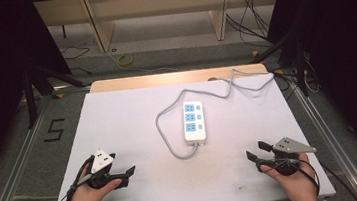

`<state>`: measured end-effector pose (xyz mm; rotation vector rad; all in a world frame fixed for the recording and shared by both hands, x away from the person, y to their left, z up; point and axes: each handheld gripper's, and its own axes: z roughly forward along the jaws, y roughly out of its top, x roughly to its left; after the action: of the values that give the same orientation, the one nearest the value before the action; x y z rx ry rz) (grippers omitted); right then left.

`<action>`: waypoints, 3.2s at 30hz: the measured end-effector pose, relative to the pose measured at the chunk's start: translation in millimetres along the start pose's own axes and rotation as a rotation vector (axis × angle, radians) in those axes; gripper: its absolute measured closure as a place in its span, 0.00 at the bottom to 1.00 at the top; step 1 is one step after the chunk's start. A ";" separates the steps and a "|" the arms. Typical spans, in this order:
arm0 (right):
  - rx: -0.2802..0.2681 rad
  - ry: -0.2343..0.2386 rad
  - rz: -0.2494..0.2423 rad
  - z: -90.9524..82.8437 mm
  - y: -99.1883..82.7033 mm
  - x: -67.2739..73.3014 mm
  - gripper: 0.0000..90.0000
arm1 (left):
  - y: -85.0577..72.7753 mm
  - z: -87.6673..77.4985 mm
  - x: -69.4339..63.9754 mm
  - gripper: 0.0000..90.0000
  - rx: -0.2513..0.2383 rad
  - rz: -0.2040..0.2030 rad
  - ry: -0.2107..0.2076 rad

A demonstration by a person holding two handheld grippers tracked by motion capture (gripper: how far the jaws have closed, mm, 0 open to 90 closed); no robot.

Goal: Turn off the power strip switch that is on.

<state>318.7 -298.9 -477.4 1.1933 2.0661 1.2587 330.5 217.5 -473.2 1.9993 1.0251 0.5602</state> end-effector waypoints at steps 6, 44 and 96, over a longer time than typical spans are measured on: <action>0.014 -0.026 -0.031 -1.4 2.6 2.7 0.70 | -1.4 0.9 -0.2 0.19 0.005 0.012 0.003; 0.040 -0.034 -0.111 3.9 18.9 13.0 1.00 | -1.6 3.6 3.3 0.21 0.021 0.024 0.041; 0.001 -0.034 -0.145 18.1 42.5 15.9 1.00 | -1.4 3.4 3.9 0.21 0.019 0.029 0.054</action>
<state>342.2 -267.5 -448.3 1.0379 2.0878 1.1621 334.4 219.7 -476.3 2.0279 1.0388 0.6248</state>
